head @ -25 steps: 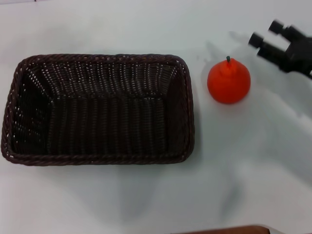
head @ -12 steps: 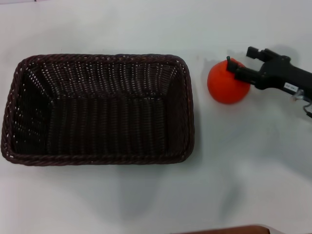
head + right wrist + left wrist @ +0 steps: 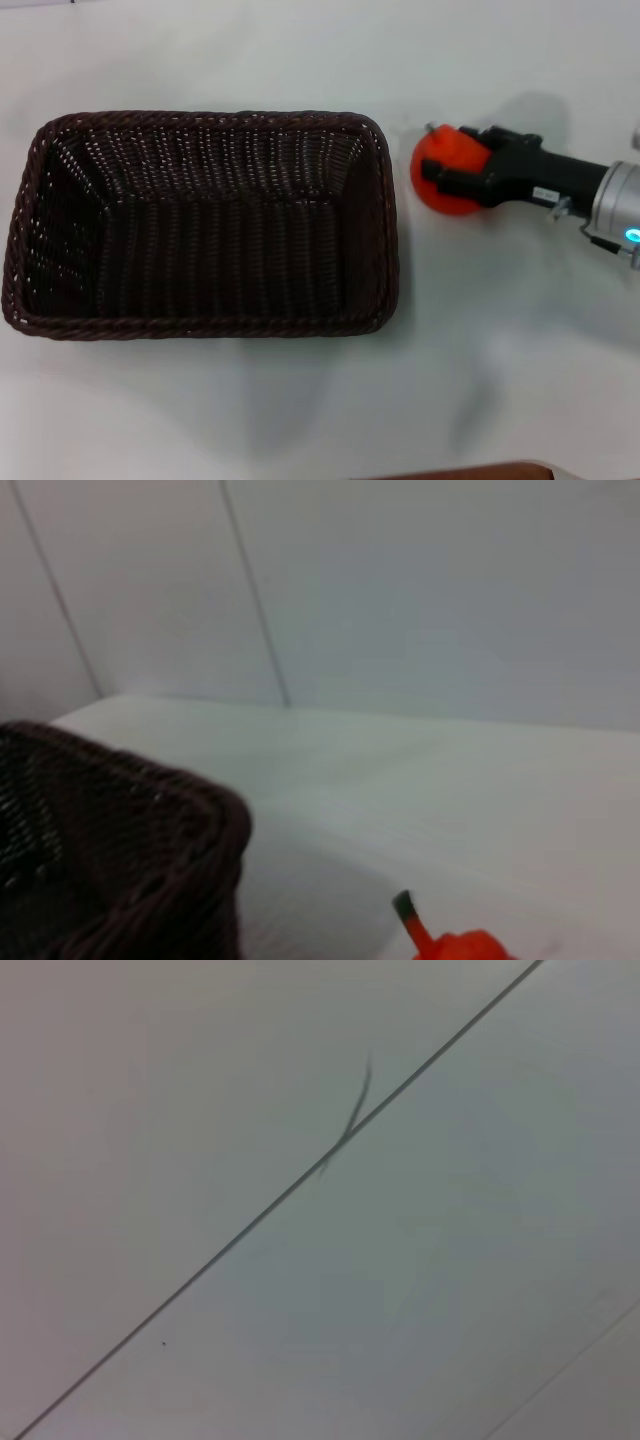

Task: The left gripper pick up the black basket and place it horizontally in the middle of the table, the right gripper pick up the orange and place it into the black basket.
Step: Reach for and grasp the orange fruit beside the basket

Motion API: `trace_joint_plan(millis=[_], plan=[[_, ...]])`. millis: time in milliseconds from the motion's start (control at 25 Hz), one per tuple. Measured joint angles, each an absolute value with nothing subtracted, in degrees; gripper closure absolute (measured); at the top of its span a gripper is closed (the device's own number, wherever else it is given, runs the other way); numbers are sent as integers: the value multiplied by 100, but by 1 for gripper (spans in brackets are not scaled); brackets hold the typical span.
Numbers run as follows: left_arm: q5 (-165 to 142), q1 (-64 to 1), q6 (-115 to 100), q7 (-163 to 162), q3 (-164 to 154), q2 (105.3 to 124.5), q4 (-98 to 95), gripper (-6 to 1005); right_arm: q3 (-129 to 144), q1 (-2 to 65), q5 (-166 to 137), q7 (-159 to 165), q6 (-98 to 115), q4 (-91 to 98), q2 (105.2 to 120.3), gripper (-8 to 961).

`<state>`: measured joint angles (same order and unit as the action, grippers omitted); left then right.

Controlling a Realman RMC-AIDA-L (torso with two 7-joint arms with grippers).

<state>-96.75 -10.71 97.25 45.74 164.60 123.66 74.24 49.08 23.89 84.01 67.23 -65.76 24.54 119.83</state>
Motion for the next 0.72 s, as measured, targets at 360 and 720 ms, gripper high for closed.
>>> trace_joint_plan(millis=[360, 720], plan=[[-9654, -1178, 9807, 4614, 16454, 12368, 7172, 203, 5325, 2379, 8402, 6807, -6648, 2576, 11971, 297], [-9618, -1198, 9895, 4592, 16479, 12360, 6981, 203, 4992, 2278, 8579, 6812, -6845, 2860, 11978, 452]])
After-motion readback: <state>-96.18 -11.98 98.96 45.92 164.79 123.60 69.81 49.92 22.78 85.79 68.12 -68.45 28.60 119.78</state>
